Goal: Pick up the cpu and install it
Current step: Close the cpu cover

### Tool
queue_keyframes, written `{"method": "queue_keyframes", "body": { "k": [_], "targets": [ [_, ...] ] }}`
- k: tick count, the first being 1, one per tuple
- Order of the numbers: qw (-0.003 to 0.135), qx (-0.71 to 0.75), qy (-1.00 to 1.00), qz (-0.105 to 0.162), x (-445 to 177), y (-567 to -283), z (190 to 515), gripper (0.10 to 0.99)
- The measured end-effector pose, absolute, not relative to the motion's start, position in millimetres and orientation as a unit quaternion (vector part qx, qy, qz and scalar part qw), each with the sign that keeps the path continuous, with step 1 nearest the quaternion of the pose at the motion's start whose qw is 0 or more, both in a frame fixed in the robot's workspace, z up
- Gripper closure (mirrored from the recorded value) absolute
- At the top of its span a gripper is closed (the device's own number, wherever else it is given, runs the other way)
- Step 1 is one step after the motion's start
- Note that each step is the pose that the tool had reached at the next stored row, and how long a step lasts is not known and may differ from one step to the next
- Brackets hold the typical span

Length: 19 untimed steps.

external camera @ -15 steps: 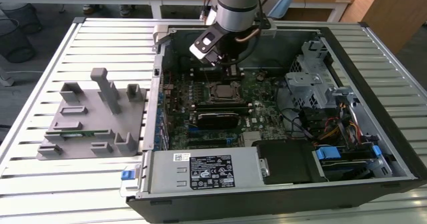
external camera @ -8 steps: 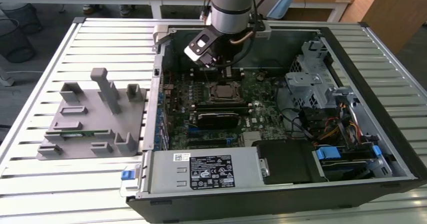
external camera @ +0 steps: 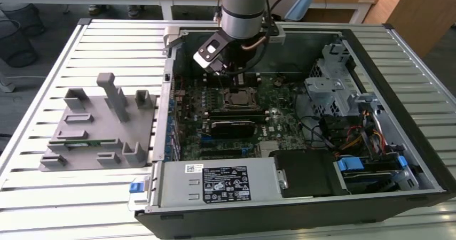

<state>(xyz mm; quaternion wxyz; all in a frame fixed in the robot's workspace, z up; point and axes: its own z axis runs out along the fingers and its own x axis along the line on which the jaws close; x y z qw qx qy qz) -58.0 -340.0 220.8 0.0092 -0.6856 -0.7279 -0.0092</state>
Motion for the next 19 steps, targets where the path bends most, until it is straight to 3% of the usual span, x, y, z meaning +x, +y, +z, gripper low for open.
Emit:
{"method": "queue_keyframes", "body": {
  "k": [19],
  "targets": [
    [0.009, -0.686, -0.728, -0.009, -64.2, -339.8, 201.9, 0.98]
  ]
}}
